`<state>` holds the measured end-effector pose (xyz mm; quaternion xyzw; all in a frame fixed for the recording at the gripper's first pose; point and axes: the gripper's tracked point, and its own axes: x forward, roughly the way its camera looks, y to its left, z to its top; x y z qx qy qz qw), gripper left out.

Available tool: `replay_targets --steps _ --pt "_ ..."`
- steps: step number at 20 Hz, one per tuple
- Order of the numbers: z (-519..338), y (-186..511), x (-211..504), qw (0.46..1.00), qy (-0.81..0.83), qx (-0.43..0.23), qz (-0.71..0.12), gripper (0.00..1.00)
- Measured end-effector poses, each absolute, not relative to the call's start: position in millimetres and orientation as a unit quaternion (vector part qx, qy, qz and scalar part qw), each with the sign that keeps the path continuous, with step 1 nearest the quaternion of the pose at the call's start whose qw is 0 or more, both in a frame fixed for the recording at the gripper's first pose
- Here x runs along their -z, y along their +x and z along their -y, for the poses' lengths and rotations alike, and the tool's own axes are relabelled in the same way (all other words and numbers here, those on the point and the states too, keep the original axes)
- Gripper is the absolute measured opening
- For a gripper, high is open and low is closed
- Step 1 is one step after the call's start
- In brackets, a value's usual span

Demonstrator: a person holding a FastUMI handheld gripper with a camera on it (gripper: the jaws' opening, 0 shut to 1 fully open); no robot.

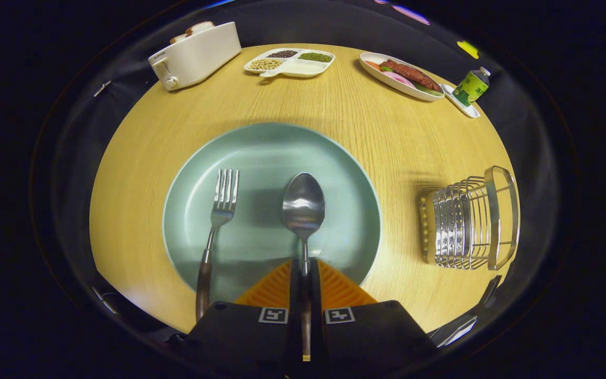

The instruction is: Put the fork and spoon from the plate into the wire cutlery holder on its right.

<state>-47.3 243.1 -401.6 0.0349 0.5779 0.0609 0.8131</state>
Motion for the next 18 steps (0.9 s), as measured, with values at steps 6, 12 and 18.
replay_targets --steps 6,12,18 --pt "-240.2 -44.5 381.4 0.83 0.046 -0.082 -0.549 0.08" --pt "-237.4 -37.2 348.9 0.843 0.057 -0.112 -0.523 0.06" --pt "-206.1 -36.5 294.1 0.861 0.063 -0.133 -0.486 0.06"
